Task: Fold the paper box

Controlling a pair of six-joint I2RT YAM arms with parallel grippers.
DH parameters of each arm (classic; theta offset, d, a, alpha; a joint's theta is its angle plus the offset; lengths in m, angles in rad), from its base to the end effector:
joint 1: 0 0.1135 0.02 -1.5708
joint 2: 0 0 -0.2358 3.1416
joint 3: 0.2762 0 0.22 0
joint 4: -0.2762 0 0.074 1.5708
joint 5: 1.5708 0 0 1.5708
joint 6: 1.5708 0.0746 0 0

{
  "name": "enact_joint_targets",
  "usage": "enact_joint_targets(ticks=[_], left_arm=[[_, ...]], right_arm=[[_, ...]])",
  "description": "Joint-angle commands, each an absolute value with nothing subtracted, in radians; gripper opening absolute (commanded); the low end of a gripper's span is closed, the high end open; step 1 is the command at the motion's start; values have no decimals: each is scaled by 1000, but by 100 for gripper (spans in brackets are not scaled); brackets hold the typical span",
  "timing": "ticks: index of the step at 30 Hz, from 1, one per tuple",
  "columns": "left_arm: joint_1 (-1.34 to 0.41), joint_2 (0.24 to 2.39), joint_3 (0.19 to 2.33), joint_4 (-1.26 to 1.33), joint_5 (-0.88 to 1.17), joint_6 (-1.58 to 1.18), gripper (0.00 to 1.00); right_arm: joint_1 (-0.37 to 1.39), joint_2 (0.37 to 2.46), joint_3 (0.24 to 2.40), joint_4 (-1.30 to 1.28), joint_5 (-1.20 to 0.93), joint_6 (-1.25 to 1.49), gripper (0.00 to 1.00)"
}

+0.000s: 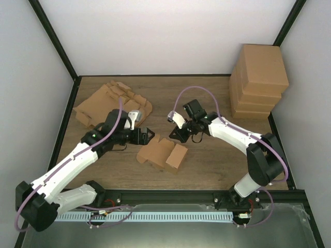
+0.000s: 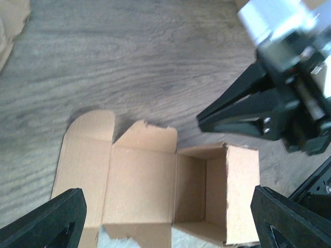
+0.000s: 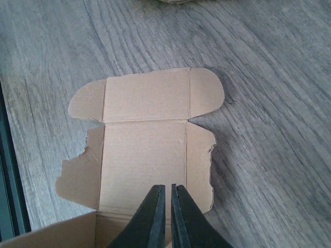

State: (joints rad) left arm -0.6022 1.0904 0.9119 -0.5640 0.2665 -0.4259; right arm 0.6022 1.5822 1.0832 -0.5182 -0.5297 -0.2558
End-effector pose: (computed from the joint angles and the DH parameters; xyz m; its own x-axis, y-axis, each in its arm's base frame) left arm 0.1846 -0.1507 0.2454 -0.7992 0.0658 -0.5974 0.4131 0.7821 -0.4665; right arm 0.2341 0.2067 0.1830 -0.4991 -0.6080 -0.6174 -0.8621 0.4205 0.2828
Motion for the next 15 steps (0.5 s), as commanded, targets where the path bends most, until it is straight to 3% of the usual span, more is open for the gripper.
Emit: enact_joint_targets(ticks=[1,4,15], left_arm=[[-598,1013,823,-568,244,-489,90],[-598,985,783,-604,240,-551,90],[-623,931,563,-432,408,-834,73]], right_arm=[[594,1533,1075,-468,-555,-240,16],[594,1559,1119,-517,-535,-240,26],[598,1800,1334,-664,-487,-253,34]])
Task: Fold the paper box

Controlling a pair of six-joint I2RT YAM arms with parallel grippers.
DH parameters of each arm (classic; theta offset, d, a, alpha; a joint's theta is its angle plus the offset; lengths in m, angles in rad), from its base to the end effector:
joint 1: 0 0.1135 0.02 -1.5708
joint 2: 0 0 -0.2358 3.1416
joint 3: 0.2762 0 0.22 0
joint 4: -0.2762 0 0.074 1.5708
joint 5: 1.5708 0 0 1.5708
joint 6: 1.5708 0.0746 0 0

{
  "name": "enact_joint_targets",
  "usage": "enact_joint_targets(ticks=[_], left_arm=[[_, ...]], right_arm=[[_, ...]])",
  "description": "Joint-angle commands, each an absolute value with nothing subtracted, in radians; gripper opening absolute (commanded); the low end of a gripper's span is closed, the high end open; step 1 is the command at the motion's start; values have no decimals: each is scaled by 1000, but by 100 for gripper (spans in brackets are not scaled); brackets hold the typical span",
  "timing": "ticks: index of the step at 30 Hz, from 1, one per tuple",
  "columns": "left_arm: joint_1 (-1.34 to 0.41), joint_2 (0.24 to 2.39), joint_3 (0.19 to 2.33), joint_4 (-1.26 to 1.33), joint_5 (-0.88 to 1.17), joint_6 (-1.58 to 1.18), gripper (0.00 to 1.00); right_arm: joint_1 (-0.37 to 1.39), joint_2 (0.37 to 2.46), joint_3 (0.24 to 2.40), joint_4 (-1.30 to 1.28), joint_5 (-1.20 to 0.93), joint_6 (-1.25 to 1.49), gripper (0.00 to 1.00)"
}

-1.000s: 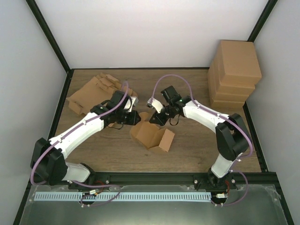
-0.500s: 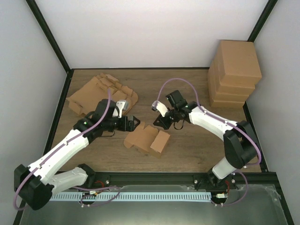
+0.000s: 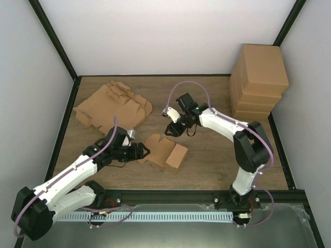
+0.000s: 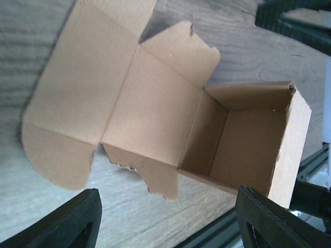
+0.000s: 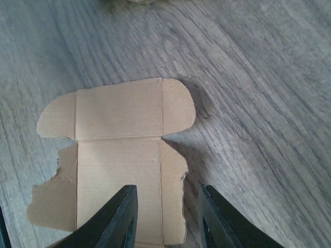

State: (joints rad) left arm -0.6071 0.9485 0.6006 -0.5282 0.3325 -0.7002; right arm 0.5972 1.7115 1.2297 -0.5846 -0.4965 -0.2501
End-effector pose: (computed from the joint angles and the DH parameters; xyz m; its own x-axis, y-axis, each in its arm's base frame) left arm 0.1458 -0.1310 0.1783 -0.9406 -0.0883 -0.3280 0.1370 0.7849 -0.6043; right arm 0.2578 0.2183 0.1798 -0.5319 -0.6249 -0.5715 -0.8427 0.4572 0.2844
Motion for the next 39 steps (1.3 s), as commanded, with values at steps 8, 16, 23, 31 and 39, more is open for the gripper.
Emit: enact_joint_targets(ticks=[8,16,23,31,39], left_arm=[[-780,984,486,-281,402,-1061,72],[-838,999,421,-192,377,-1202,60],[-869,1053,387,-121,400,-1246,56],[-874,1075,380,-73,390,-1277,47],[-875,1123,379,-65,360,-1294,40]], right_arm=[[621,1975,1521,-817,-434,-270,40],[636,2054,1545,-830,-442,-272,40],[653,2100,1564,-823,-472,-280,31],[653,2098,1579,-838,-510,-281,1],[653,2080,1573,-832,-499,-276,1]])
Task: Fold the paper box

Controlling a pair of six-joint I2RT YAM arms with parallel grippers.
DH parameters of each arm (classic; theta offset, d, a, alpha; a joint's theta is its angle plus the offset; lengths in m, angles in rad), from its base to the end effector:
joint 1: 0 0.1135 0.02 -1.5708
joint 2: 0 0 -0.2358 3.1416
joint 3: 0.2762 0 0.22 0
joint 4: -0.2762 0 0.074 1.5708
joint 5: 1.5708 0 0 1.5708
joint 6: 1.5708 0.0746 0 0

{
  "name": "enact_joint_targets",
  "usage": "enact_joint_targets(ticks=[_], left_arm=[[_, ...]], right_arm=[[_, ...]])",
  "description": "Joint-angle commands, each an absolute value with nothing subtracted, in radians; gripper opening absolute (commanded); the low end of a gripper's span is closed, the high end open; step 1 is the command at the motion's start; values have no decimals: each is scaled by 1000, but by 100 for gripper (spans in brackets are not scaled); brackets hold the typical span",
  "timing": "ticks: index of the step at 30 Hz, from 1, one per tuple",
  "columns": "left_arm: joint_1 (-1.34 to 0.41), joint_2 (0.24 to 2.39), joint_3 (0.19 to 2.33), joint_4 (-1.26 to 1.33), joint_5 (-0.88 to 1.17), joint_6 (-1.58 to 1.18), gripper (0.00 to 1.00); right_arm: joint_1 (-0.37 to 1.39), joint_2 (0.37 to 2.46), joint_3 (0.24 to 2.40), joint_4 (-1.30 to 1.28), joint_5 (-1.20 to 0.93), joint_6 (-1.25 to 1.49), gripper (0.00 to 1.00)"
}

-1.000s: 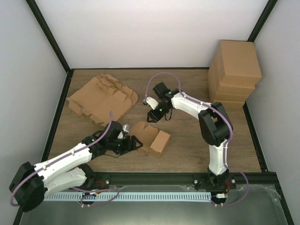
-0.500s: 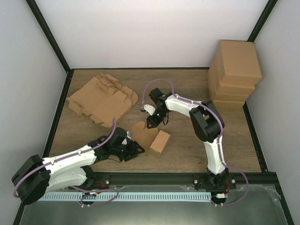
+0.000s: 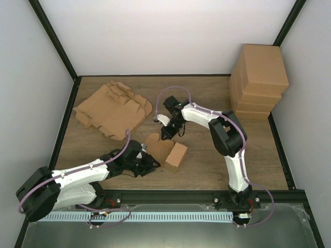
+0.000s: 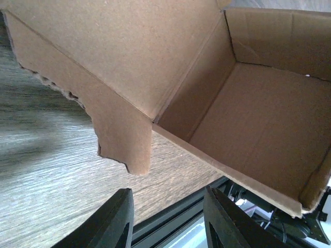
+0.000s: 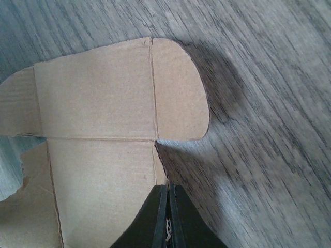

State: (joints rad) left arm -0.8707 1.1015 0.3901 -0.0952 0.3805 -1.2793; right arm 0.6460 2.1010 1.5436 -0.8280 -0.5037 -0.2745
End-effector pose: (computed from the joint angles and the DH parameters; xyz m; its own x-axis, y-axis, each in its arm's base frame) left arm 0.1154 -0.1800 0.1276 -0.9724 -0.2260 0.0579 -0.1939 0.6443 -0.7398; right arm 0.2788 0.2553 0.1189 -0.5933 -0.7446 -0.3060 -0.7886 0.4612 0.4067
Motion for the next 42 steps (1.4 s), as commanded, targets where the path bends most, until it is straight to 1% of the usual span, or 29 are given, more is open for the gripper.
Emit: enact_joint_targets(ticks=[1,3,6,8,14,20,27,30,33,38,41,42], left_arm=[[-876,1127,378,-64,353,-1297,39],[-875,1128,380,-73,339,-1309,39],[-875,1095,368,-122,285,-1354,43],[-875,1055,333,-115,250,-1403,42],[-874,988,272,-77,178,-1521,34],[-874,997,252,9,172,-1589,33],[-874,1076,273,84,195,-1593,32],[-874,1111,282,105,210,-1591,25],[-874,1125,287,114,209,-1593,23],[-873,1141,304,121,201,-1596,14],[-873,1156,320,120,199,-1593,5],[-874,1162,330,116,196,-1589,4]], right_arm=[[653,2079,1572,-831,-499,-274,1],[654,2076,1572,-833,-497,-274,1],[653,2076,1571,-833,-495,-272,1],[653,2071,1569,-831,-496,-272,1],[653,2066,1567,-828,-499,-271,1],[653,2063,1567,-829,-498,-275,1],[653,2062,1568,-829,-501,-275,1],[653,2060,1567,-830,-499,-275,1],[653,2058,1565,-830,-502,-276,1],[653,2056,1564,-829,-503,-276,1],[653,2049,1561,-823,-505,-275,1],[653,2045,1558,-818,-507,-273,1]])
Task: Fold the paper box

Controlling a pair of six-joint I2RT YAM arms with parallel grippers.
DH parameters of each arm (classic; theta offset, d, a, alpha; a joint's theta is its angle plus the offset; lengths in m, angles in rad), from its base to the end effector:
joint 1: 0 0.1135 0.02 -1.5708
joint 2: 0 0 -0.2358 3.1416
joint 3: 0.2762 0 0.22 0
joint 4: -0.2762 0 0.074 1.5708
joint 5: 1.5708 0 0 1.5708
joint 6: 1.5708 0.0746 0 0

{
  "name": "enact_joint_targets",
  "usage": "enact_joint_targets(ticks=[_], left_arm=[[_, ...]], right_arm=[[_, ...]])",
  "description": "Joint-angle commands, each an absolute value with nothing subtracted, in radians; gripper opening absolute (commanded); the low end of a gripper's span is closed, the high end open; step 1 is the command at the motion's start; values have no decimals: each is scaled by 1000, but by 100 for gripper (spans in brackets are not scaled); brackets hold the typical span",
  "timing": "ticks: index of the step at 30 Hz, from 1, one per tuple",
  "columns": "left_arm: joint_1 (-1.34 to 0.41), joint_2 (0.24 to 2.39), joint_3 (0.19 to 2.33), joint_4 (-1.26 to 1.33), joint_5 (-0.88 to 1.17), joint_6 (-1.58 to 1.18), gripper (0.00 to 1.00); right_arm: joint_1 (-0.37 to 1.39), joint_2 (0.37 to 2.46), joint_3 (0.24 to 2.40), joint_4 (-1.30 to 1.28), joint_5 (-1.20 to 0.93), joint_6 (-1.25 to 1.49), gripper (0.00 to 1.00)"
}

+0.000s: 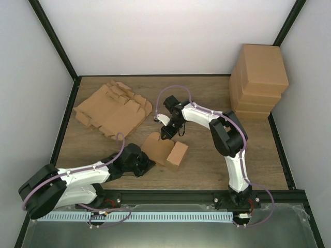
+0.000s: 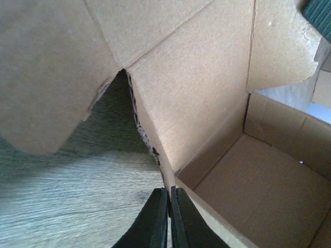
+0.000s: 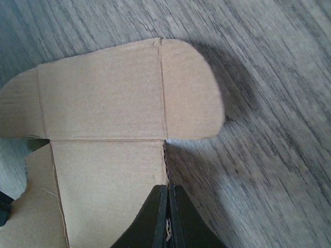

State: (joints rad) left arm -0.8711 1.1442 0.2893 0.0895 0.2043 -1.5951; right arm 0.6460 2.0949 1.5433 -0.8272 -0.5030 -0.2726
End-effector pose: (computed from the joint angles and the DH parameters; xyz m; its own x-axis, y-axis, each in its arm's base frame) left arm 0.1254 -0.1724 0.1060 -0.8323 -0.5314 0.1580 -0.4665 0.5173 -0.7175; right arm 0.2788 0.2552 0.1210 -0.5931 -0.7426 -0.3112 -0.7897 0.4613 0.4043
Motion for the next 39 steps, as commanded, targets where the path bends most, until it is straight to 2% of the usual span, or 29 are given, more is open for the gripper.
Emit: enact_joint_targets(ticks=[1,8,15,20,26,39], left_arm=[[-872,1167,342,104,189,-1582,4],[-850,1180,541,-157,39,-1401,4],[-831,1315,753,-270,-95,-1178,4],[-831,1417,868,-257,-147,-986,4],[-836,1407,885,-227,-175,-818,4],[-853,1366,855,-127,-165,-661,4]], right_arm=[[653,2038,1552,-808,-510,-270,1],[652,1927,1451,-645,-512,-151,1],[655,1731,1229,-364,-411,23,1],[657,1629,1078,-190,-316,101,1],[657,1516,926,-20,-168,184,1],[674,1361,733,214,-82,332,2]])
